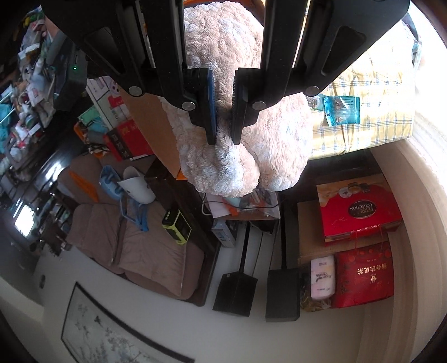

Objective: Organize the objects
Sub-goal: 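Carry the mitt into the box and open the left gripper, then move the left gripper to the blue packet and grasp it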

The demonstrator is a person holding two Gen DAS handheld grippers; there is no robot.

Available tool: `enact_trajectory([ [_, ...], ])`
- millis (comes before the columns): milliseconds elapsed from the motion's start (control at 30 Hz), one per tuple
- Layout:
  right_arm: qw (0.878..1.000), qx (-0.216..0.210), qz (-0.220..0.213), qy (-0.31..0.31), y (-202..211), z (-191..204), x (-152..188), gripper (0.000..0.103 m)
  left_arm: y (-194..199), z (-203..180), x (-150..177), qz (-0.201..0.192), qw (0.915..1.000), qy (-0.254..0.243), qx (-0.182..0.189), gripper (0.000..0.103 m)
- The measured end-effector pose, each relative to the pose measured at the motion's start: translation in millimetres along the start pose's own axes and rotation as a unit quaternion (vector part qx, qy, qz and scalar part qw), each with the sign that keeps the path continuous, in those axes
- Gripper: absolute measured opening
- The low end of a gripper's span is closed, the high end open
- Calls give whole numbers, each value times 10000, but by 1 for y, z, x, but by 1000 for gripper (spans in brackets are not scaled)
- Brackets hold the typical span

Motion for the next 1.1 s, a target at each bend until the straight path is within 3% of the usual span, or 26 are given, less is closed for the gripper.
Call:
enact_trajectory([
  [200,10000,1,0,6,0,0,0,18,-36,-20,21,377,9992,-153,-12,10],
  [367,10000,0,6,2,0,0,0,18,-53,-23,37,596,9981,-140,-62,19],
  [400,10000,2,6,2,0,0,0,18,-54,-23,38,609,9981,-131,-44,26],
  [433,10000,4,4,6,0,0,0,18,-54,-23,38,621,9980,-107,-23,36],
  [500,10000,7,5,13,0,0,1,18,-51,-20,39,608,9981,-31,22,46],
  [633,10000,4,8,2,0,1,1,18,-40,-9,37,538,9985,82,58,53],
  [1033,10000,0,28,18,1,0,-1,18,-1,51,45,403,9984,334,-213,57],
  [1100,10000,9,33,11,1,-1,-1,18,3,65,49,386,9980,382,-317,63],
])
Point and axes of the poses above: each gripper's, at about its wrist camera, not at the fingertips, and y roughly against the way its jaws point, z to its left, x to its underside, the point moved 7 cm from there along -y, roughly the way its jaws point, and after that the axes turned 1 degree about z, right-handed, at the moved point
